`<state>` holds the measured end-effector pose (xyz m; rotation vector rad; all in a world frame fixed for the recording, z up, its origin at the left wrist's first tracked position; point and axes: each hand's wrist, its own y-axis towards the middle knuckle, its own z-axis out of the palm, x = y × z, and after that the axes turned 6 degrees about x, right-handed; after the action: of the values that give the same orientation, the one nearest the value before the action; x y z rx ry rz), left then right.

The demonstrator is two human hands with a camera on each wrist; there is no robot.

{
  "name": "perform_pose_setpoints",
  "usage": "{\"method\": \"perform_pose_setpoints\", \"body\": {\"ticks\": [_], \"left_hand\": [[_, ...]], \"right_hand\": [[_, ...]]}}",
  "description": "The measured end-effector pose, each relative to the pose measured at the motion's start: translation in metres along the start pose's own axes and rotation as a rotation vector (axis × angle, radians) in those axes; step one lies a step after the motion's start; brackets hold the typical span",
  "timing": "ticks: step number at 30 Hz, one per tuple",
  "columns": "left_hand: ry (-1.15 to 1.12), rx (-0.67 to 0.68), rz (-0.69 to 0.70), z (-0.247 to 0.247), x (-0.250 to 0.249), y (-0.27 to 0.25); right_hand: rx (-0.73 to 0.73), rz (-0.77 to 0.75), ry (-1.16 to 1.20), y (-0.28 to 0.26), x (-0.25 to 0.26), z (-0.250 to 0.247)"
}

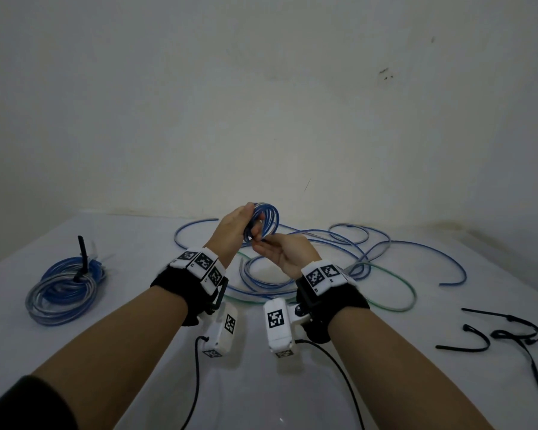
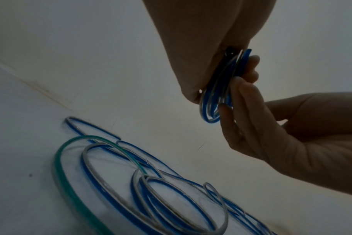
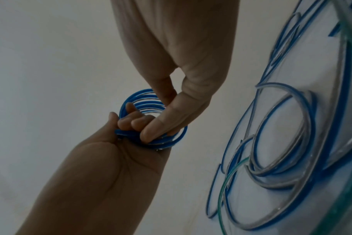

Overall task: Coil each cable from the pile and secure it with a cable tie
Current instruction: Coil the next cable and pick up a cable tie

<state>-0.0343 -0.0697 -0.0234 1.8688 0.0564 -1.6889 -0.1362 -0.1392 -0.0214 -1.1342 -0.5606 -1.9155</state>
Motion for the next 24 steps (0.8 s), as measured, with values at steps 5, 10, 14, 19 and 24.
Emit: {"method": "perform_pose_setpoints", "body": {"ticks": [5, 10, 14, 19, 24], "left_hand": [[0.059, -0.074, -0.004, 0.001, -0.001, 0.006], [0.136, -0.092, -0.046, -0.013, 0.001, 0.011], [0.213, -0.025, -0.115, -0.009, -0.001, 0.009], [0.246, -0.043, -0.122, -0.006, -0.002, 0.008], [0.352, -0.09, -0.014, -0.004, -0.002, 0.006]], "right_hand": [[0.069, 0.066, -0.22, -0.001, 0.004, -0.001], [-0.088, -0.258, -0.694, 0.005, 0.02, -0.013], [0.1, -0.324, -0.928, 0.005, 0.022, -0.004], [0.145, -0.285, -1.02, 0.006, 0.014, -0.005], [0.133, -0.23, -0.703, 0.007, 0.005, -0.006]]}}
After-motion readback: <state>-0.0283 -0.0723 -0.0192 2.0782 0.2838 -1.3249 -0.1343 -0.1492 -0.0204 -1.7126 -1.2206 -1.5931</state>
